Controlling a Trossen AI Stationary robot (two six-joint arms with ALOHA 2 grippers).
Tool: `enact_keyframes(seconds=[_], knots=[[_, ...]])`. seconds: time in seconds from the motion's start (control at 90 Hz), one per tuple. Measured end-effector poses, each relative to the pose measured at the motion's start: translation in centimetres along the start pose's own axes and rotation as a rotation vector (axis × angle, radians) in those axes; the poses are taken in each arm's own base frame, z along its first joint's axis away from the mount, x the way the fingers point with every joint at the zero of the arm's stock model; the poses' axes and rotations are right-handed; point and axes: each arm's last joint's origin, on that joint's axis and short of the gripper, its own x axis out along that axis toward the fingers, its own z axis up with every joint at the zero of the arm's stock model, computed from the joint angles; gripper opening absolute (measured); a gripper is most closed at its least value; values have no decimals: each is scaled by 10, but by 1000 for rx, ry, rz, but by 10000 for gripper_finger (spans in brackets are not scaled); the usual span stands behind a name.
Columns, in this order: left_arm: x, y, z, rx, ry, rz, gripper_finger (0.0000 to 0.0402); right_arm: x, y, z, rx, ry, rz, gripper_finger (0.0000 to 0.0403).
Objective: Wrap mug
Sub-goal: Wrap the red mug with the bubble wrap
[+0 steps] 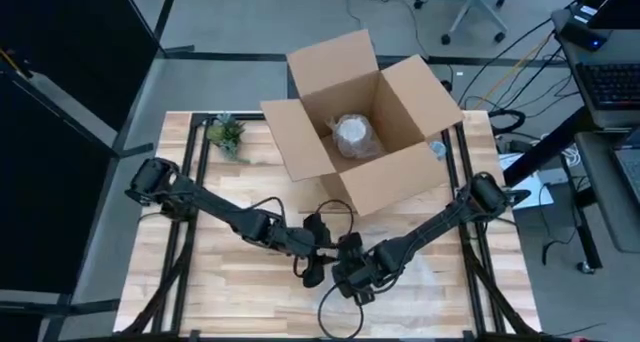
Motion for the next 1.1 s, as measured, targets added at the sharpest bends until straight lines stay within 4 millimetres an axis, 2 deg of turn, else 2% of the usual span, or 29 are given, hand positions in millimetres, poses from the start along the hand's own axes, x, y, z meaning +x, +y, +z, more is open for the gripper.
enact_keyframes(seconds=[0.3,0.433,0.756,0.911,1.011,1.1], knots=[[35,7,-22,20,35,11,141,0,0,-6,8,57,8,224],[37,8,-24,32,43,7,141,-7,-3,-4,3,35,-15,224],[37,6,-26,77,59,8,141,-63,-12,3,53,-93,23,224],[37,6,-27,77,59,8,141,-86,-19,-5,61,-68,16,224],[37,6,-27,77,60,8,141,-88,-21,-7,61,-49,-9,224],[37,6,-27,76,61,9,141,-79,-23,-6,66,-34,-22,224]])
